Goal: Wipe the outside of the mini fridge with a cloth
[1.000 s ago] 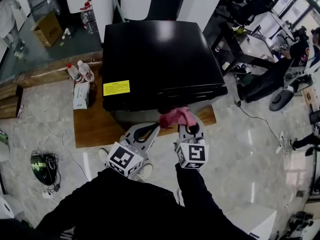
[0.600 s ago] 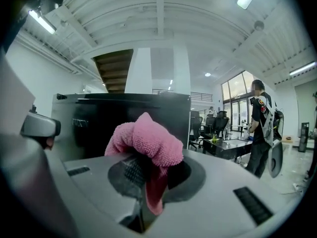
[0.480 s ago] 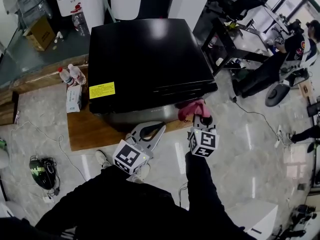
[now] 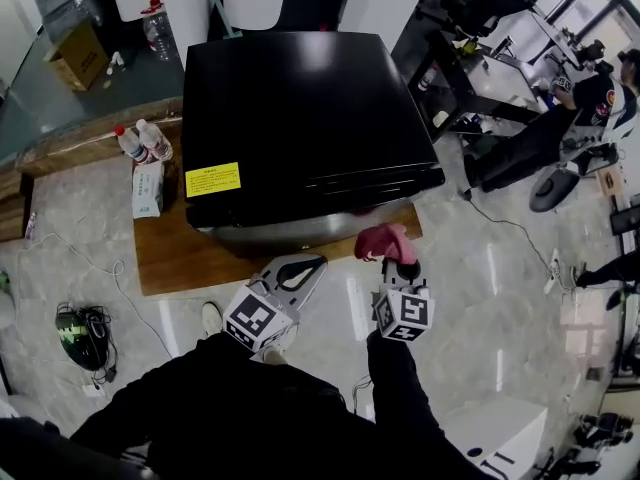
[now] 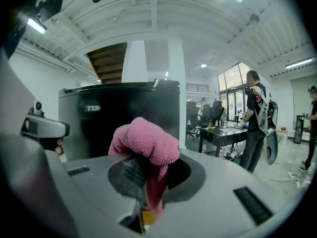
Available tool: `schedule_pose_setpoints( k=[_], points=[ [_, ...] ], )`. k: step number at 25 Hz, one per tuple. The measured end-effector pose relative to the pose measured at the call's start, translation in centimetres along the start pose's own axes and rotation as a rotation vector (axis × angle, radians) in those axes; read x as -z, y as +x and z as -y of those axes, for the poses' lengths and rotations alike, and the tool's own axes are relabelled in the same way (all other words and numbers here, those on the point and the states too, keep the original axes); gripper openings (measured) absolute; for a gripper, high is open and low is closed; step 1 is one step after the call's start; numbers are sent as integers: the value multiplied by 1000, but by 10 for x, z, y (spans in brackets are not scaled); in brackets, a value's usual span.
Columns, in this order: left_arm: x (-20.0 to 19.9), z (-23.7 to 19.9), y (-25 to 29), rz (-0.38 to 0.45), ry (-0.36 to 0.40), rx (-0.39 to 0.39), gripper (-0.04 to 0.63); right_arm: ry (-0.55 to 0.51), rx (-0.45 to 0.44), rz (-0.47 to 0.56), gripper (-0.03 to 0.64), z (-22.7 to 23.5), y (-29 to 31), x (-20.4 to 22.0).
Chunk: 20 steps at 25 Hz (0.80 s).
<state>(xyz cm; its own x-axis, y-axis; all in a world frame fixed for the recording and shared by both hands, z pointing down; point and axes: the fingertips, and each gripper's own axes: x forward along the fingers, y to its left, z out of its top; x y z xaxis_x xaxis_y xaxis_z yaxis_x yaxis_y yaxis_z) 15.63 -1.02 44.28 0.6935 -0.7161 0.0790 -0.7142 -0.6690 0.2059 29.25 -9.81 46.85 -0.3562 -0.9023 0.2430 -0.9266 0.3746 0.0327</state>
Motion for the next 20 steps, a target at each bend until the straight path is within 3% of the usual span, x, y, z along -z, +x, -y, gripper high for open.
schedule_pose_setpoints(
  k=[8,14,20],
  points=[
    [38,-35,-55,-63,-52,-12,5,-24,-138,-104,54,-114,-10,45],
    [56,-91,-102,-91,-52,-75,6,-12,-251,-163,54,-213,4,72],
    [78,-134,-141,-154,-49,-127,5,-7,-329,-249,54,-282,29,97]
  ],
)
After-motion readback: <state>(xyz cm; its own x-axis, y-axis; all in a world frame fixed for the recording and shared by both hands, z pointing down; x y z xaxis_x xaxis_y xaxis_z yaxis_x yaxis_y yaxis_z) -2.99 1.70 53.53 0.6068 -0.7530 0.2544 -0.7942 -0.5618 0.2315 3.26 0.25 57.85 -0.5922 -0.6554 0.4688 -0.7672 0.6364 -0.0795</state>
